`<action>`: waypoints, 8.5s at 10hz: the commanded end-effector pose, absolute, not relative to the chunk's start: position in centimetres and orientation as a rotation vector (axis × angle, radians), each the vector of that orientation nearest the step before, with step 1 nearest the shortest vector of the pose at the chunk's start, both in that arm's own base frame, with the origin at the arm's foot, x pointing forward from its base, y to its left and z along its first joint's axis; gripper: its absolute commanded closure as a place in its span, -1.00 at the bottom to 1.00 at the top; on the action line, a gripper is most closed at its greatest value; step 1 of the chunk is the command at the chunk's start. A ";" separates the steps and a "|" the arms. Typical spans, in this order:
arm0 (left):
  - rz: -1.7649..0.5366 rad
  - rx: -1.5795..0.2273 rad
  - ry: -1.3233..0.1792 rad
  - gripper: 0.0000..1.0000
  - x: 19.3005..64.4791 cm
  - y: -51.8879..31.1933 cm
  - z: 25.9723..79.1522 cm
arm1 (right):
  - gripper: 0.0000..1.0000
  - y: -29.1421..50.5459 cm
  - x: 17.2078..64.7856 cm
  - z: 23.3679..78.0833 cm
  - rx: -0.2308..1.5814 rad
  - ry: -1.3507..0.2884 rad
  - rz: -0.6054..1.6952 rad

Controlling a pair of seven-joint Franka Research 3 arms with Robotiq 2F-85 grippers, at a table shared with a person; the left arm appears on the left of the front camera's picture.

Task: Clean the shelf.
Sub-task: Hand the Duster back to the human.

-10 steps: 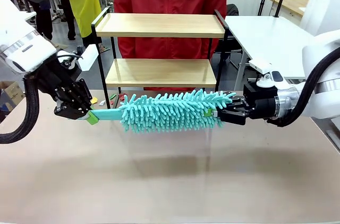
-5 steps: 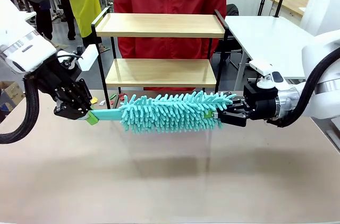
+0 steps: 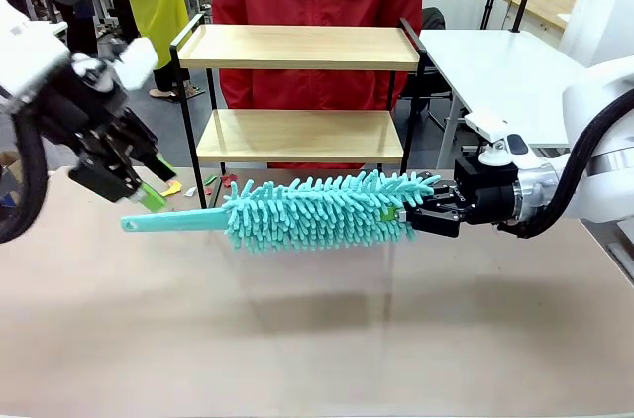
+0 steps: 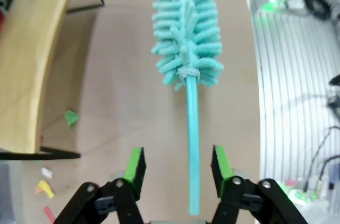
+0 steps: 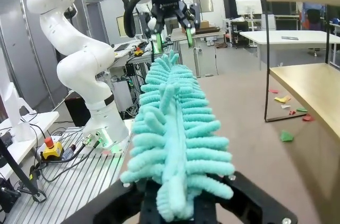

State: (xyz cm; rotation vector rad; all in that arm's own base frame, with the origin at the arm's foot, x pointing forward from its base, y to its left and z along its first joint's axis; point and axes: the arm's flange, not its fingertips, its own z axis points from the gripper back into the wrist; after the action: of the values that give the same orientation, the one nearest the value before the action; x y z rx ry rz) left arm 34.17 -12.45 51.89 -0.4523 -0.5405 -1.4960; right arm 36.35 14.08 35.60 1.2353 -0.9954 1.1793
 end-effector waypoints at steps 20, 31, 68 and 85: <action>-1.290 -0.691 -0.774 -1.00 32.6 6.1 52.1 | 0.67 1.5 31.9 49.5 1.205 -1.733 0.617; -1.290 -0.691 -0.774 -1.00 32.6 6.1 52.1 | 0.67 -10.4 31.5 44.6 0.359 -1.622 0.011; -1.290 -0.691 -0.774 -1.00 32.6 6.1 52.1 | -1.00 -15.6 34.8 48.7 0.472 -1.497 -0.049; -1.290 -0.691 -0.774 -1.00 32.6 6.1 52.1 | -0.91 -30.0 32.3 59.2 0.817 -1.649 -0.576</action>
State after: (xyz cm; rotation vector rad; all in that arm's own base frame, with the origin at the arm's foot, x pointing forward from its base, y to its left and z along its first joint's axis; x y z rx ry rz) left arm 32.69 6.24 52.00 -0.6771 -0.7457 -1.2809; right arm 32.27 -30.10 59.23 0.8198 -1.6335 -0.5632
